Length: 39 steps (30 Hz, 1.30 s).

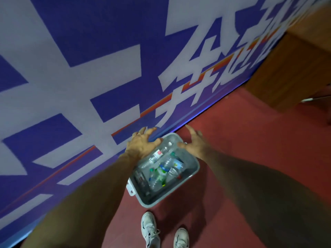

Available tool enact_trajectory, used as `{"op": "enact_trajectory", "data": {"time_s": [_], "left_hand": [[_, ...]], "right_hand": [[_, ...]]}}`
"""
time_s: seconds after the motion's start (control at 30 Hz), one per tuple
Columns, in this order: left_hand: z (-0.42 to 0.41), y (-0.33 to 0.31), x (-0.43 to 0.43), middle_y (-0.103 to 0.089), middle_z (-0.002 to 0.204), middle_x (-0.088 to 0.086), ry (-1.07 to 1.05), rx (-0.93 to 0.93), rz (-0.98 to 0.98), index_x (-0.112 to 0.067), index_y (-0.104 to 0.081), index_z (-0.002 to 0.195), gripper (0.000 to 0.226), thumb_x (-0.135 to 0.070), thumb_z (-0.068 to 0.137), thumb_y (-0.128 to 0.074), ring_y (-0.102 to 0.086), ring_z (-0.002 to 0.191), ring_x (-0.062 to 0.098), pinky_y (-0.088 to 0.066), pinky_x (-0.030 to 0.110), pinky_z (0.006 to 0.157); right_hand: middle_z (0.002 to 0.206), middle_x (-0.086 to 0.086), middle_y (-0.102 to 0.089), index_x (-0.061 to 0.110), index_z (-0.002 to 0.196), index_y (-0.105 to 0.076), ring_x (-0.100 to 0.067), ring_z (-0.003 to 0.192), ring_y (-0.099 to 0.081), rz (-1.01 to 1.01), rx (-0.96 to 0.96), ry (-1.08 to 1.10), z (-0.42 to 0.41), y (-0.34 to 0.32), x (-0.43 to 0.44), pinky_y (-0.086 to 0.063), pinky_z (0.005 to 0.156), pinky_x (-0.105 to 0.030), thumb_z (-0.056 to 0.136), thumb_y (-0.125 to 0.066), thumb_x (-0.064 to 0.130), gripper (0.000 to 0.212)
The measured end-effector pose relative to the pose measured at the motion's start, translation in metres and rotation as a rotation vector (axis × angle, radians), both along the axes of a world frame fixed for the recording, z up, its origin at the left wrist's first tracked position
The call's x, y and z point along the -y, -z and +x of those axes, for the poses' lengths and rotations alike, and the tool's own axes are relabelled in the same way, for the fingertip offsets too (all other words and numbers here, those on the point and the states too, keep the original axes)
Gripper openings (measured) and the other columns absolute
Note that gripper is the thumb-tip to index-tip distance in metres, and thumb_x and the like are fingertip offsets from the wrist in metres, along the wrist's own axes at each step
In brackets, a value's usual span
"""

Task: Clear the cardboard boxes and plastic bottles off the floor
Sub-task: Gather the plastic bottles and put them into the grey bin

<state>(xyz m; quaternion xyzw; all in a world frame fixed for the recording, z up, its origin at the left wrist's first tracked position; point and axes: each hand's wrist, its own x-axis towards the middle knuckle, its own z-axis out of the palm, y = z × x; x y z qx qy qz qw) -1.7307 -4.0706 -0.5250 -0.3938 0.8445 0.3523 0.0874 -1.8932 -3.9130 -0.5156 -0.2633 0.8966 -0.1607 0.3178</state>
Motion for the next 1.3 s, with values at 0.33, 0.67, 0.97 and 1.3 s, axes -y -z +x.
{"op": "enact_trajectory", "data": {"time_s": [0.33,0.67,0.97,1.3], "left_hand": [[-0.117,-0.060,-0.047,-0.014,0.166,0.001,0.331,-0.115,-0.107,-0.048,-0.030,0.150,0.064,-0.052,0.091,-0.056,-0.015,0.150,0.026,-0.025,0.056,0.117],[-0.218,-0.094,-0.258,-0.027,0.160,0.011,0.650,-0.237,-0.130,-0.045,-0.039,0.148,0.064,-0.051,0.088,-0.062,-0.026,0.146,0.032,-0.031,0.050,0.115],[-0.273,-0.123,-0.522,-0.026,0.161,0.003,1.027,-0.306,-0.160,-0.048,-0.039,0.144,0.059,-0.050,0.089,-0.058,-0.023,0.147,0.026,-0.029,0.052,0.115],[-0.291,-0.112,-0.767,-0.020,0.163,0.004,1.434,-0.315,-0.140,-0.048,-0.040,0.144,0.057,-0.050,0.090,-0.057,-0.013,0.150,0.025,-0.024,0.056,0.116]], "right_hand": [[0.151,-0.007,-0.031,0.042,0.151,-0.031,-0.036,0.139,-0.033,0.048,-0.149,0.231,-0.046,-0.049,-0.083,-0.036,0.111,-0.049,0.086,-0.069,0.048,0.075],[0.147,-0.008,-0.032,0.042,0.151,-0.028,-0.038,0.135,-0.034,0.030,-0.176,0.611,-0.086,-0.090,-0.310,-0.039,0.108,-0.051,0.086,-0.066,0.050,0.076],[0.147,-0.006,-0.032,0.044,0.148,-0.029,-0.035,0.134,-0.034,0.055,-0.218,0.983,-0.058,-0.112,-0.577,-0.040,0.107,-0.052,0.087,-0.064,0.049,0.071],[0.149,-0.007,-0.032,0.043,0.150,-0.030,-0.035,0.136,-0.033,0.164,-0.208,1.311,-0.008,-0.104,-0.796,-0.040,0.106,-0.054,0.087,-0.063,0.050,0.071]]}}
